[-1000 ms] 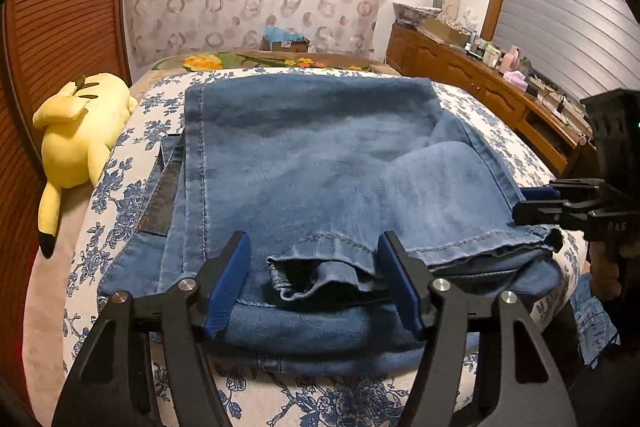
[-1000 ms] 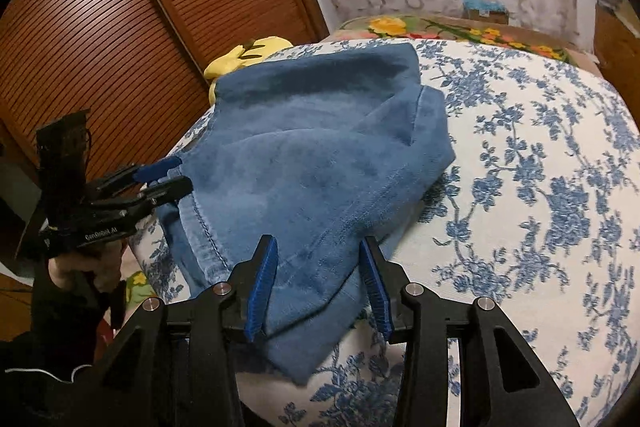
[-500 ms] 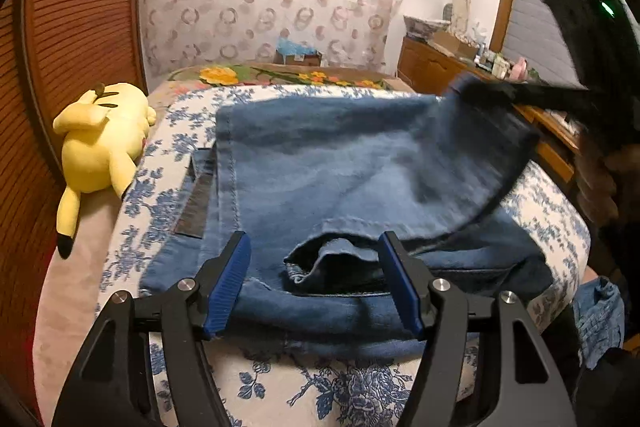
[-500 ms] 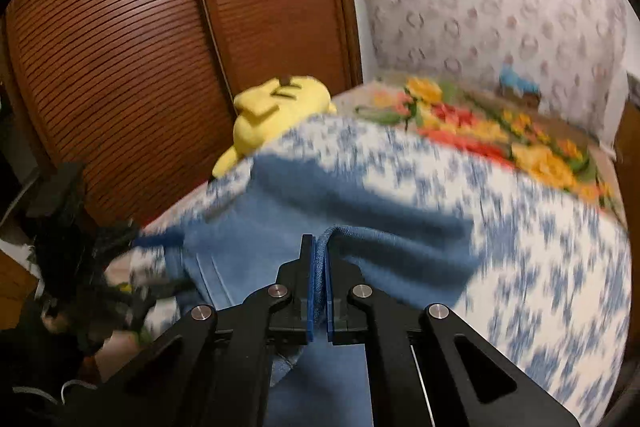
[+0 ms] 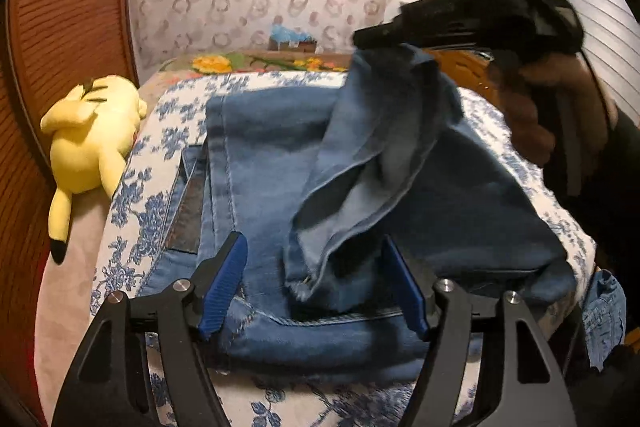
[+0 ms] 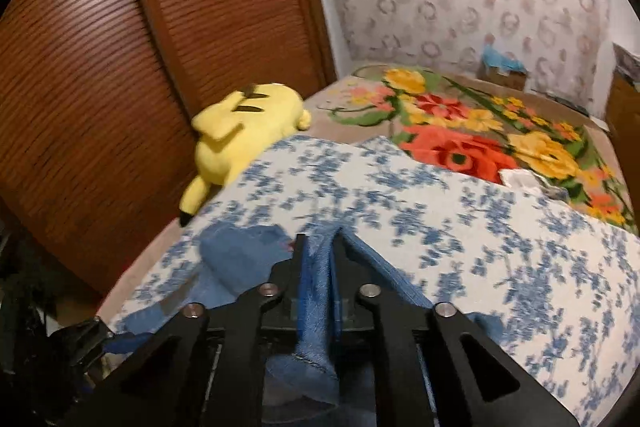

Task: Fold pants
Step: 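Lift the leg hem with the right tool and fold it over the stack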

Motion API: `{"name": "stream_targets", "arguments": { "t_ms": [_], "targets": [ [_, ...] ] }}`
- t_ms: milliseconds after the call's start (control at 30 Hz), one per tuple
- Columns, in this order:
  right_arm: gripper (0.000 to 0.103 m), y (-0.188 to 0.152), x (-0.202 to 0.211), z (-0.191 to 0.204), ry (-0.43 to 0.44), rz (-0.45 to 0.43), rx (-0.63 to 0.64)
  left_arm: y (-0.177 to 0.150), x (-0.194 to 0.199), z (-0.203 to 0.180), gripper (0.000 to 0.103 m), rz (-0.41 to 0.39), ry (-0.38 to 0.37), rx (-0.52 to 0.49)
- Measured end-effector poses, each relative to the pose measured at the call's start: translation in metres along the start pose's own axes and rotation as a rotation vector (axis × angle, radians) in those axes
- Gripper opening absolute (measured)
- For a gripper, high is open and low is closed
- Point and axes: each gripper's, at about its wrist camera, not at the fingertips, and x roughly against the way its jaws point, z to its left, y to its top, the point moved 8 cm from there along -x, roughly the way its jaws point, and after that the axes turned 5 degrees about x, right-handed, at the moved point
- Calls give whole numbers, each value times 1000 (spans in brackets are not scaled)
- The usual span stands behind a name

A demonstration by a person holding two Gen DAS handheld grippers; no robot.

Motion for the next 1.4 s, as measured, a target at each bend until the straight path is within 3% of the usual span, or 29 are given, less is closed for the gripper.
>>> {"name": "stream_targets", "arguments": {
  "t_ms": [167,267,467,600,767,800,867,933,1167,1400],
  "targets": [
    [39,-7,30,-2,-33,-42,36,-1,-5,5,71,2,33,11],
    [45,-13,54,0,-49,-67,64,0,-8,6,67,3,41,19],
    [46,-38,79,12,-27,-56,114,2,-9,2,42,-7,43,8],
    [46,-62,89,21,12,-32,122,3,-7,1,35,-19,46,-2],
    [46,-82,77,18,-23,29,160,4,-3,-2,21,-43,42,-8],
    [45,-81,73,17,-33,43,160,4,-2,-4,15,-52,39,-13],
    [17,-76,66,17,-33,52,162,5,1,-6,13,-61,38,-15],
    [6,-64,62,20,-26,37,173,6,8,-8,11,-72,31,-10],
    [3,-4,75,56,56,-105,214,4,50,-13,10,-142,13,-12],
    [2,25,35,92,81,-58,265,-14,57,0,10,-119,29,36]
  ]
}}
